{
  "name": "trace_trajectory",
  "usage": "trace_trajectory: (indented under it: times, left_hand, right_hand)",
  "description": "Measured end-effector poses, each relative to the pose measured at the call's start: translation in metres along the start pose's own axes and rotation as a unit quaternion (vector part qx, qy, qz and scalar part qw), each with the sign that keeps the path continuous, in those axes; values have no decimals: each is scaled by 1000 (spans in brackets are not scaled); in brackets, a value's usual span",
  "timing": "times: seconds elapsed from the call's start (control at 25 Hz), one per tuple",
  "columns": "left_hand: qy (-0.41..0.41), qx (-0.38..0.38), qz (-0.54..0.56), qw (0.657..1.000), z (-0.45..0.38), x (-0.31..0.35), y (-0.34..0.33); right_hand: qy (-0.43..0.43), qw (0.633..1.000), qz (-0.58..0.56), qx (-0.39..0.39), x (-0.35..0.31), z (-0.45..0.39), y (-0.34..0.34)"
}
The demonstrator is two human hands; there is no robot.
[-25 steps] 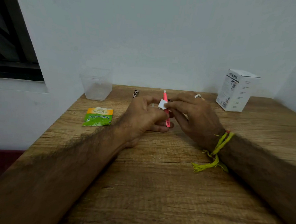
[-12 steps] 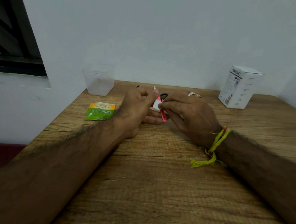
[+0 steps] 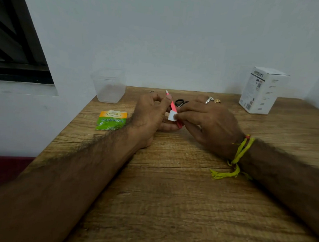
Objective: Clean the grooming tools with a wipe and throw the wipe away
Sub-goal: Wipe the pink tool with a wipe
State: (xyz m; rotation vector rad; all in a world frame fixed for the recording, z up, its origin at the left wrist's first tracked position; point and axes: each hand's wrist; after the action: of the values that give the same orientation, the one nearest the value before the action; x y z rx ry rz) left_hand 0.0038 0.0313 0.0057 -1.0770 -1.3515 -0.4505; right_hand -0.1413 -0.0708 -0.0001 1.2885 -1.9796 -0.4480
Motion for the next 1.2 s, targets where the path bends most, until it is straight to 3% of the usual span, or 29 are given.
trace_trajectory:
  times: [0.92, 1.2]
  left_hand:
    - [-39, 36, -40, 998, -5, 1, 5]
    - [-36, 57, -4, 998, -3, 7, 4]
  right_hand:
    - [36, 999, 17, -10, -2, 3, 0]
    - [33, 999, 25, -28, -1, 1, 5]
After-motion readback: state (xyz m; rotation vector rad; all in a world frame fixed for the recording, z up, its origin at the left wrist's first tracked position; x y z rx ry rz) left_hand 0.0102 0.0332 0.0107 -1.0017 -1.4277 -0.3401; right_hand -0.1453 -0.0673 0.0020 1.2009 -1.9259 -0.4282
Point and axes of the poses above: each hand's wrist, its own z-axis away from the middle knuckle, its own y-axis out of the back of the hand, x = y × z, and after that the axes turned 12 degrees about z, right-handed
